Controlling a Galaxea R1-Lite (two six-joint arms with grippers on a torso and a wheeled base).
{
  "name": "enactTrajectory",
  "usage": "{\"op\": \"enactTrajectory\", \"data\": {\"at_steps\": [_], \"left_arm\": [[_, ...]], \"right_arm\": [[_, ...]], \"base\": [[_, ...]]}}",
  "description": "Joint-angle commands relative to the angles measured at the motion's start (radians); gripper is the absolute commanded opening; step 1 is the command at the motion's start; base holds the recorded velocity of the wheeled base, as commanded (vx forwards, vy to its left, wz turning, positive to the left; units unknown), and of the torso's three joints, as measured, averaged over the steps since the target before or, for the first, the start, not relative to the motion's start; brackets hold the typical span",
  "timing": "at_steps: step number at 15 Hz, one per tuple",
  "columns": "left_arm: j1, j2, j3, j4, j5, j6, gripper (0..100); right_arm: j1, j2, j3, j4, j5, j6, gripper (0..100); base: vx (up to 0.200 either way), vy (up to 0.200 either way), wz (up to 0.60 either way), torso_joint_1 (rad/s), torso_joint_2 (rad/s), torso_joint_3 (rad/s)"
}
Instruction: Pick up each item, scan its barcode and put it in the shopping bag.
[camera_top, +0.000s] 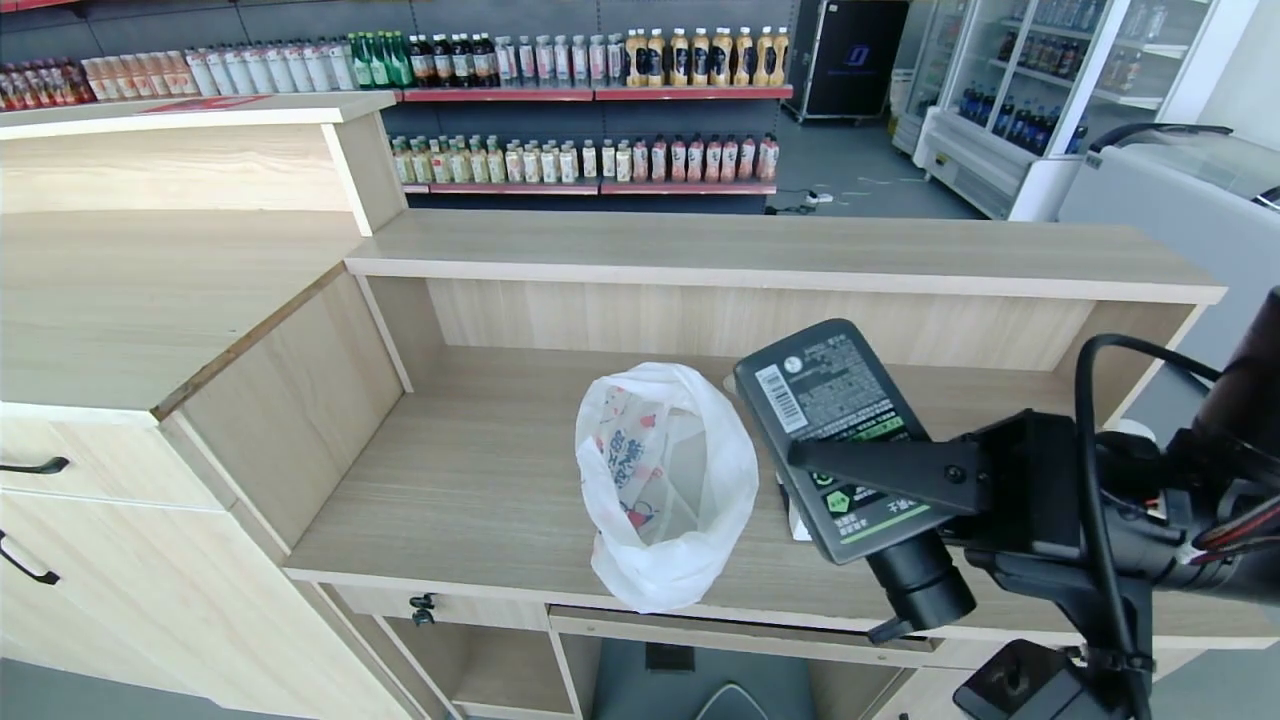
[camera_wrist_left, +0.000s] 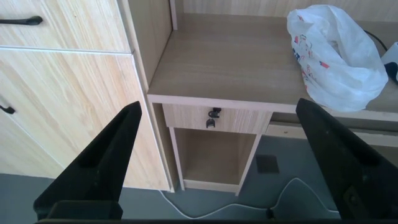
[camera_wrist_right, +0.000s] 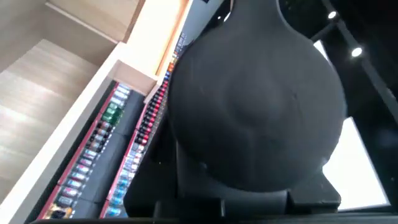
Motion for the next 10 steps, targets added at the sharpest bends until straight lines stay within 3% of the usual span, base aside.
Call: {"op": "enactTrajectory", "data": {"at_steps": [1, 10], "left_arm": [[0.0, 0.0, 0.0, 0.0, 0.0, 0.0, 100], [0.0, 0.0, 0.0, 0.0, 0.0, 0.0, 100]], "right_arm": [[0.11, 0.079, -0.053, -0.032, -0.003, -0.004, 0], [0.134, 0.109, -0.069, -0.032, -0.003, 0.015, 0]], "base": [[0.0, 0.0, 0.0, 0.0, 0.0, 0.0], [0.0, 0.0, 0.0, 0.0, 0.0, 0.0]]}}
